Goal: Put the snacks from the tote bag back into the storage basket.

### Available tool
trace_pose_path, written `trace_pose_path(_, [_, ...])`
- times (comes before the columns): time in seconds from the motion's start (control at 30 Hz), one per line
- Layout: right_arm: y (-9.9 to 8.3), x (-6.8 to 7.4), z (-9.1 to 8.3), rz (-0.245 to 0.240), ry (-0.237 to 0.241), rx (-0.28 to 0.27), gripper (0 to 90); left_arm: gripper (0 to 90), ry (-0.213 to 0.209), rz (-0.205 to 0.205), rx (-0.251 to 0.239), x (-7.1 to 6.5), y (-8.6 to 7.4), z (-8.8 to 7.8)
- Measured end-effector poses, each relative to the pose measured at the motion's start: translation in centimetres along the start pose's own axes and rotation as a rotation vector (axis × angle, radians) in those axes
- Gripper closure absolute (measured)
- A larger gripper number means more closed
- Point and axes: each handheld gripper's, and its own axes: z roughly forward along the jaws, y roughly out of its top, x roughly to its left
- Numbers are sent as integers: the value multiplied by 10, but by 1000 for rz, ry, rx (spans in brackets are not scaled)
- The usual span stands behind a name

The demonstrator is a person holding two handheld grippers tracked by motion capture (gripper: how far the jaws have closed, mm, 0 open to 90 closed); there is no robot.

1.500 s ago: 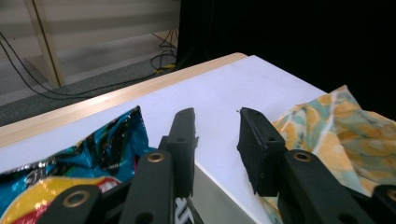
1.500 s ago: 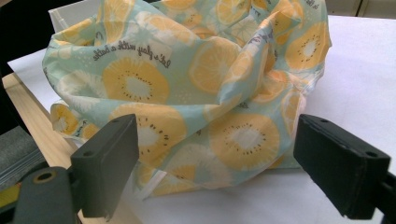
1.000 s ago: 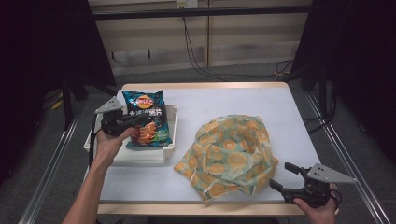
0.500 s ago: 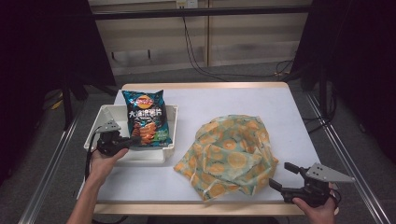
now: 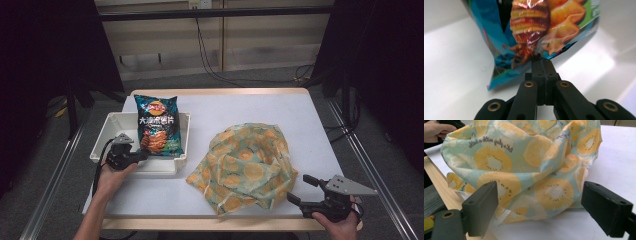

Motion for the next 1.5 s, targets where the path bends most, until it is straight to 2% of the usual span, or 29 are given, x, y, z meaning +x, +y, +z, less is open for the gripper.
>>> trace_pose_path(0.13, [0,0,1,-7,2,-1,139,900,-28,18,2,-2,8,6])
trace_pose_path(0.23, [0,-1,1,1,0,0,138,900,-68,75,22,-13,17,8])
trace_pose_path(0.3, [0,-1,1,1,-1,-1,138,900,-44,86,43,-17,22,12])
trace_pose_path(0.4, [0,-1,0,-1,1,0,138,900,-58,73,52,-14,25,17])
trace_pose_path(0.43, [0,0,0,2,0,-1,138,900,-50,62,47,-13,26,18])
trace_pose_path(0.5, [0,0,0,7,0,-2,138,900,-33,75,64,-12,28,20])
trace_pose_path(0.63, [0,0,2,-3,5,5,138,900,-30,78,77,-7,33,23])
trace_pose_path(0.67, [0,0,2,-3,5,5,138,900,-39,67,79,-5,34,23])
trace_pose_path(0.7, [0,0,2,-6,6,5,138,900,-36,72,80,-3,35,23])
trace_pose_path(0.83, [-1,0,1,-5,3,4,138,900,-31,50,79,3,37,25])
trace_pose_path(0.87, [-1,0,1,-4,3,4,138,900,-25,62,78,5,39,26])
trace_pose_path(0.9, [-1,-1,2,-4,3,4,138,900,-27,50,75,4,39,26])
trace_pose_path(0.97, [0,0,2,-3,5,4,138,900,-25,60,90,7,42,28])
trace_pose_path(1.03, [0,0,2,-4,3,5,138,900,-19,46,91,8,44,31])
trace_pose_path(1.07, [-1,0,2,-5,2,6,138,900,-2,50,85,8,45,32])
trace_pose_path(1.1, [-1,0,2,-4,2,7,138,900,-9,49,95,9,46,33])
trace_pose_path(1.13, [-1,0,2,-3,2,6,138,900,2,49,83,8,47,36])
trace_pose_path(1.17, [-1,-1,2,-2,2,7,138,900,-1,51,96,9,48,36])
trace_pose_path(1.37, [-1,-1,1,-2,3,5,138,900,12,45,95,12,53,43])
trace_pose_path(1.5, [-1,-1,1,-4,4,9,138,900,20,63,116,14,56,48])
